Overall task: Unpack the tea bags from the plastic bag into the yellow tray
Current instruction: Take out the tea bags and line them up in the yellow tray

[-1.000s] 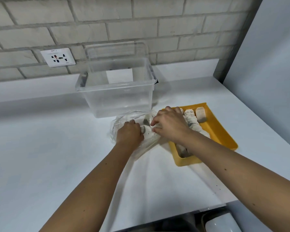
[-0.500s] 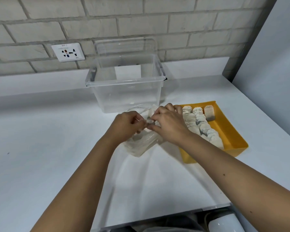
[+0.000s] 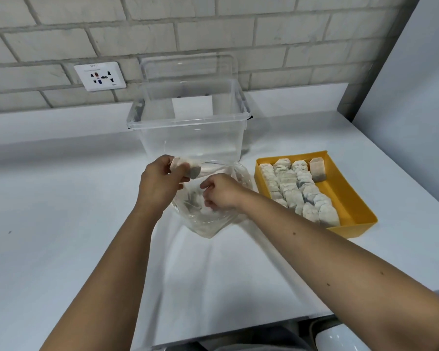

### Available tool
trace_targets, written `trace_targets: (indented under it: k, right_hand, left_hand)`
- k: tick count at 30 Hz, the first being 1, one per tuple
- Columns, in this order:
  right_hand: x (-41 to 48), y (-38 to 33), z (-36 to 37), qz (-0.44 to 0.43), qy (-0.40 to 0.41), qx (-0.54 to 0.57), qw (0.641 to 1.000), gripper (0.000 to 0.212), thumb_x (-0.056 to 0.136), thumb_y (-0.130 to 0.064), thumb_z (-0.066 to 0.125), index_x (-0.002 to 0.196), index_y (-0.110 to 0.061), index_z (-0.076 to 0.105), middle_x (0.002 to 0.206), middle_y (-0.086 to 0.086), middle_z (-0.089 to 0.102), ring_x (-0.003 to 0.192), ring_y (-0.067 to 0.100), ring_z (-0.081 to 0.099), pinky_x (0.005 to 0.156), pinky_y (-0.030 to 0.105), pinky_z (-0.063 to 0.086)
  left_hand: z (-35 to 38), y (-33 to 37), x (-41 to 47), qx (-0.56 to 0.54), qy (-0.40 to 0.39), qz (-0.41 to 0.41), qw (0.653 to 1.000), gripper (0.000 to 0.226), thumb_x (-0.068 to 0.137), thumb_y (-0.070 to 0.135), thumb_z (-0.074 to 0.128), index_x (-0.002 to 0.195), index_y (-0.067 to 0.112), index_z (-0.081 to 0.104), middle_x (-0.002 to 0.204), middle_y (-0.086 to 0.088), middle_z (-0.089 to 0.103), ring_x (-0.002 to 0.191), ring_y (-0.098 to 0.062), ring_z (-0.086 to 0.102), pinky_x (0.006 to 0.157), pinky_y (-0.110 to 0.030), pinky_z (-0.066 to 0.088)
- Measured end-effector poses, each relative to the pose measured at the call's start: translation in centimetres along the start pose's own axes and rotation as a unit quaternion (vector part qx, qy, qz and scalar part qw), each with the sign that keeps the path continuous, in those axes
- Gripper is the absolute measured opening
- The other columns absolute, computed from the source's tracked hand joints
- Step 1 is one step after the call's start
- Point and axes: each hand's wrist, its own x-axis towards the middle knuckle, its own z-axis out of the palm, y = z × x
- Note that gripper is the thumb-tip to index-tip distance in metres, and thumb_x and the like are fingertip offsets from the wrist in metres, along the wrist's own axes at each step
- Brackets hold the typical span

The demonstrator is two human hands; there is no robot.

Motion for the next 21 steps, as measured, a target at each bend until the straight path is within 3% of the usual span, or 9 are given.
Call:
trace_targets:
  k: [4,6,9,12,15,18,21]
  right_hand:
    - [1.0,0.0,1.6,0.007,0.008,-0.042,0.999,0.045,0.087,-0.030,0.067,0.128,-0.017,0.057,0.121,0.006,0.064,0.112,0.025,0.059,0.095,0.033,0.044]
    - [1.1,0.2,2.2,-0.012,0.005,-0.077,0.997,0.041,0.086,-0.035,0.068,0.122,-0.017,0.058,0.119,0.007,0.063,0.109,0.026,0.059,0.090,0.034,0.044]
    - [0.9,0.6,2.3,-0.015,0.037,-0.076,0.996,0.016,0.085,-0.036,0.069,0.085,-0.021,0.063,0.091,0.000,0.066,0.088,0.021,0.060,0.078,0.031,0.044]
    - [0.0,0.9,1.2,-0.025,0.076,-0.068,0.995,0.026,0.084,-0.023,0.066,0.059,-0.019,0.059,0.076,0.004,0.069,0.080,0.022,0.063,0.069,0.030,0.042]
    - [-1.8,0.9,-0.9,-0.047,0.100,-0.078,0.991,0.014,0.083,-0.017,0.062,0.073,-0.007,0.066,0.082,0.008,0.072,0.081,0.023,0.065,0.067,0.030,0.046]
    - [-3.5,1.0,-3.4,-0.100,0.110,-0.056,0.987,0.007,0.080,-0.010,0.065,0.079,-0.013,0.059,0.079,0.001,0.069,0.075,0.017,0.067,0.070,0.035,0.054]
    - [-4.8,0.6,-5.8,-0.145,0.070,-0.011,0.987,0.011,0.084,-0.006,0.069,0.084,-0.016,0.064,0.076,-0.005,0.066,0.068,0.009,0.064,0.067,0.027,0.053]
  left_hand:
    - [-0.3,-0.2,-0.2,0.024,0.003,-0.005,1.000,0.009,0.079,0.028,0.064,0.084,0.023,0.068,0.080,0.004,0.075,0.083,-0.016,0.073,0.088,-0.049,0.056]
    - [-0.3,-0.3,-0.3,0.024,-0.001,-0.004,1.000,0.007,0.082,0.026,0.064,0.086,0.022,0.069,0.080,0.005,0.075,0.082,-0.013,0.073,0.089,-0.049,0.056]
    - [-0.2,-0.5,-0.3,0.024,-0.006,-0.008,1.000,0.007,0.084,0.023,0.065,0.089,0.021,0.070,0.079,0.004,0.075,0.079,-0.013,0.073,0.089,-0.048,0.056]
    - [-0.2,-0.6,-0.2,0.030,-0.010,-0.008,0.999,0.011,0.087,0.022,0.061,0.093,0.019,0.070,0.081,-0.001,0.075,0.079,-0.018,0.074,0.086,-0.046,0.058]
    - [-0.2,-0.5,-0.2,0.032,-0.007,-0.001,0.999,0.013,0.093,0.018,0.058,0.099,0.016,0.069,0.086,-0.003,0.075,0.079,-0.016,0.074,0.083,-0.041,0.060]
    - [-0.1,-0.3,-0.1,0.041,-0.001,-0.003,0.999,0.013,0.094,0.018,0.058,0.097,0.016,0.070,0.085,-0.004,0.075,0.078,-0.017,0.075,0.082,-0.040,0.060]
    - [0.2,-0.2,-0.1,0.041,-0.014,-0.016,0.999,0.013,0.093,0.020,0.062,0.094,0.013,0.073,0.085,-0.007,0.075,0.077,-0.021,0.074,0.081,-0.041,0.061]
